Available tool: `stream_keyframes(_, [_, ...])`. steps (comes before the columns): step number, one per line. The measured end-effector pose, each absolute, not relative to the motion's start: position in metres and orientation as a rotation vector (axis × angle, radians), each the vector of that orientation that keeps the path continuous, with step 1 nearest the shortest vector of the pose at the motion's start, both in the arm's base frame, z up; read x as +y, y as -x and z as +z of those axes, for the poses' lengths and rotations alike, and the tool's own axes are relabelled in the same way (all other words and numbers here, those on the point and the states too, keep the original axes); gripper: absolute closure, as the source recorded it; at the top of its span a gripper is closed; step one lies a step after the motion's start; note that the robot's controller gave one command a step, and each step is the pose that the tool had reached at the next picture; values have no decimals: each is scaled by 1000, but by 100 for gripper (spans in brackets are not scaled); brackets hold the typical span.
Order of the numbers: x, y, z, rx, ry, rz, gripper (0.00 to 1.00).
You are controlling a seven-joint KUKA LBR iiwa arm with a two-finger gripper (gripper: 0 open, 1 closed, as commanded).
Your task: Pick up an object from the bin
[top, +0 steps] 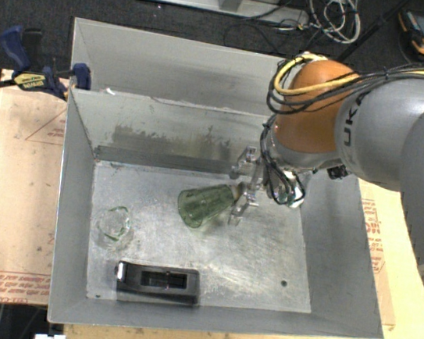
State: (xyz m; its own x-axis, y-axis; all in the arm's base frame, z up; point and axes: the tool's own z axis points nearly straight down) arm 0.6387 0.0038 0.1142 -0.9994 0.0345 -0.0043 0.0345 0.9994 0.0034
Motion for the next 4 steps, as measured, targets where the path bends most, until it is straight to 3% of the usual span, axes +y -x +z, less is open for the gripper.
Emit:
stream_keyframes(1, [51,-631,87,3136,10,4,100])
stream_keyframes(2, [51,-631,87,3135,11,4,100])
stream_keyframes(3, [55,-627,138,3146,29,0,100])
stream_keyframes(4, [58,-630,206,3142,28,1,100])
